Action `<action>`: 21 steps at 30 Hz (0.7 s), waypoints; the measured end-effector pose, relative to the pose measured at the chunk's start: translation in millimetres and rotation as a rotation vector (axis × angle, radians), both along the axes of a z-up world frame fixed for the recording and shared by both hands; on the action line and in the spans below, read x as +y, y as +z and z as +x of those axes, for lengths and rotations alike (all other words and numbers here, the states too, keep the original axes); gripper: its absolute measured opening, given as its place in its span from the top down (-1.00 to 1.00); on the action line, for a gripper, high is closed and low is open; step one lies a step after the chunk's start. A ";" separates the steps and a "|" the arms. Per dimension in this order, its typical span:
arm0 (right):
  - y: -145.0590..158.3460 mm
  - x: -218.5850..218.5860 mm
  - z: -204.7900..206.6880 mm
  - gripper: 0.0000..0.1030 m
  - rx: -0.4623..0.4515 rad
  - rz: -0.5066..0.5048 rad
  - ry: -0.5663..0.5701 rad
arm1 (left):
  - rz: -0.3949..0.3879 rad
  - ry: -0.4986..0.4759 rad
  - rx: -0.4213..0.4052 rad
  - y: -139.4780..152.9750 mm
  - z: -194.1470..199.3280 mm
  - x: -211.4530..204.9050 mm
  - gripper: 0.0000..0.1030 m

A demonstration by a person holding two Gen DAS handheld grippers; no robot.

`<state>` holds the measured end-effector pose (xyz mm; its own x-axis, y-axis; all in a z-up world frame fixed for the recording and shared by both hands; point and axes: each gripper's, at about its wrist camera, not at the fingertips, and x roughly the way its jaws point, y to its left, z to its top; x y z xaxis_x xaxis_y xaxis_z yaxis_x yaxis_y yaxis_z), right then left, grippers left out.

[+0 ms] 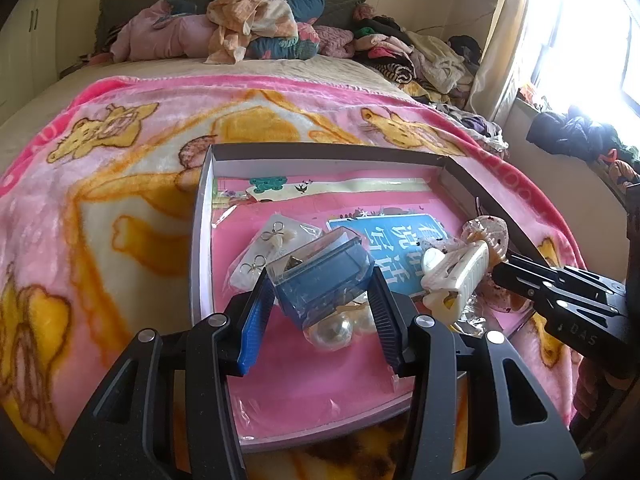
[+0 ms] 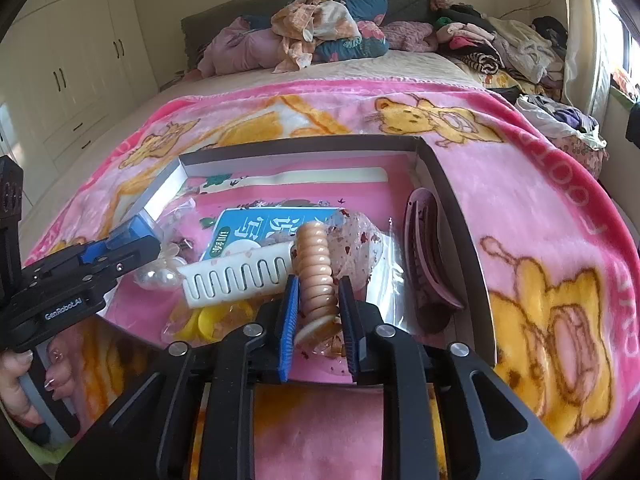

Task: Organize jewelry
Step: 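Carry the hair tie with the right tool while the left tool carries the blue box into the box, then open both tools to release the hair tie and blue box in the box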

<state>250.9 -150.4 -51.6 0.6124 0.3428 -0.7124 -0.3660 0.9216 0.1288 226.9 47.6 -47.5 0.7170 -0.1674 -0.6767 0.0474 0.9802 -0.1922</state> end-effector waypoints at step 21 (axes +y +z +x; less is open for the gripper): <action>25.2 -23.8 -43.8 -0.40 -0.085 0.056 -0.021 | 0.035 -0.008 -0.036 14.5 -18.2 -5.2 -0.20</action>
